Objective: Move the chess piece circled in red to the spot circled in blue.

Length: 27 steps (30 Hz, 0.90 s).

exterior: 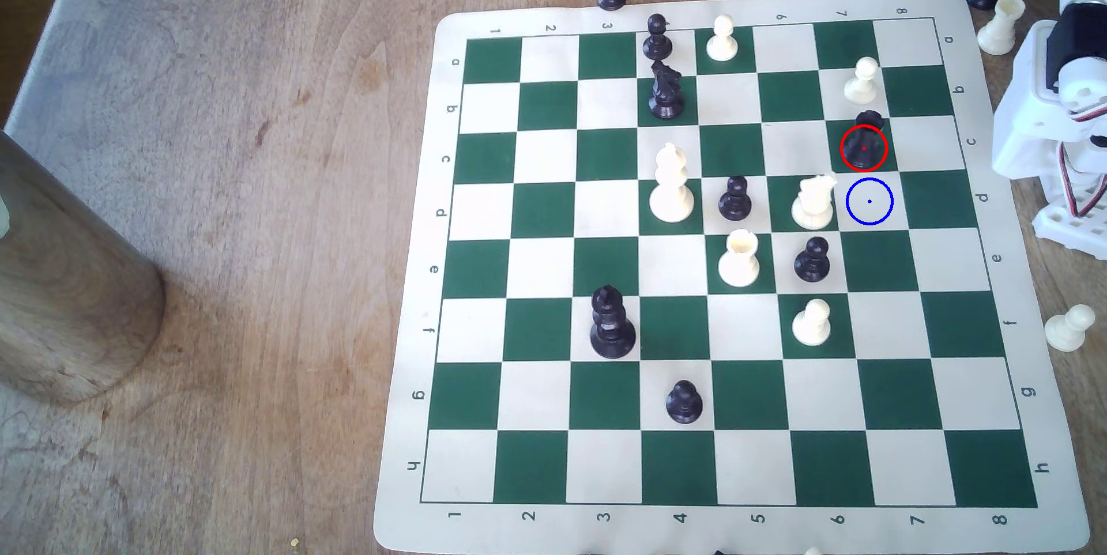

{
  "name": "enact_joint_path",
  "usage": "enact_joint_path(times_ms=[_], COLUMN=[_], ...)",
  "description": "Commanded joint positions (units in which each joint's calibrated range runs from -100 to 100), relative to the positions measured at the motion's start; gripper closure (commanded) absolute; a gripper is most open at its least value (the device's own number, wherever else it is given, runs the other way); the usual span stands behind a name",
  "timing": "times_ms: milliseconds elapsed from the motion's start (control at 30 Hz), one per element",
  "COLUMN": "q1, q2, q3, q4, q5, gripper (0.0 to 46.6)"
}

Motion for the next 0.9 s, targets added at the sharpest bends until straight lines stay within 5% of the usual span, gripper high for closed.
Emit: enact_joint_path(times_ms=[0, 267, 400, 533, 700, 867], q1=[4.83, 7.41, 7.33, 7.72, 6.94, 4.75], q2=[-0.11, -0.11, -0.11, 0.06, -0.11, 3.62], q3=[-17.40, -32.64, -32.91, -30.64, -21.66, -17.86], q4=[33.48, 85.81, 100.64, 106.54, 113.74, 112.51], q5=[0.39, 4.00, 3.27, -1.07, -3.71, -12.55], gripper=[46.4, 41.5, 46.4, 40.5, 41.8, 41.6])
